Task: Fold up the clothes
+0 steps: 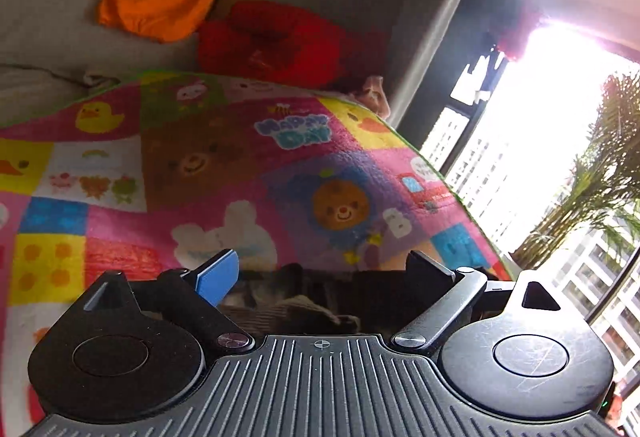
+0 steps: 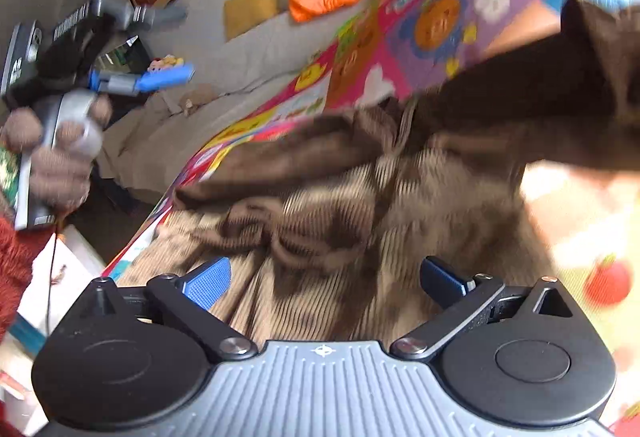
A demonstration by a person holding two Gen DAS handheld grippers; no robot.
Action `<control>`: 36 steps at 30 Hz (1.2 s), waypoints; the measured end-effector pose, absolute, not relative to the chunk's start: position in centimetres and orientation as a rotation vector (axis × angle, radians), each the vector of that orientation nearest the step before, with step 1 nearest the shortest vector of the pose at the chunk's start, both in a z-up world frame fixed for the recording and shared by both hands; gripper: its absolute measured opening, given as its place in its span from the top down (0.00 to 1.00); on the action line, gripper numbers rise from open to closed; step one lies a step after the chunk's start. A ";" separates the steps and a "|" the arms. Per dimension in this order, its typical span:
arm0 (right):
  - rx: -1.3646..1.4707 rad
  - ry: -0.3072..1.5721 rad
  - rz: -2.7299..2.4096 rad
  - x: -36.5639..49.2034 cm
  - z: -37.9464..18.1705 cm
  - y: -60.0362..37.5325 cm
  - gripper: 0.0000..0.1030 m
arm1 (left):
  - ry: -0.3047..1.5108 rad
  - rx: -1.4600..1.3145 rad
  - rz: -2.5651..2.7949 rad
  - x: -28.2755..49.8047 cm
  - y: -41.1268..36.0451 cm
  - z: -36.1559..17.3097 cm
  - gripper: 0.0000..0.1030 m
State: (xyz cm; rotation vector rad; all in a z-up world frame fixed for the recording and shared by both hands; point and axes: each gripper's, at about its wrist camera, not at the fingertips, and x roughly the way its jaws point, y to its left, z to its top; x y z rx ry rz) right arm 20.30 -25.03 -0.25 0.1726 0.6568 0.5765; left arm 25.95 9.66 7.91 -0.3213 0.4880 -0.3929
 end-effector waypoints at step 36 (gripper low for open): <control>-0.654 0.323 -0.147 22.2 -0.5 -24.4 0.35 | 0.554 -0.391 -0.436 23.6 9.2 -2.8 0.00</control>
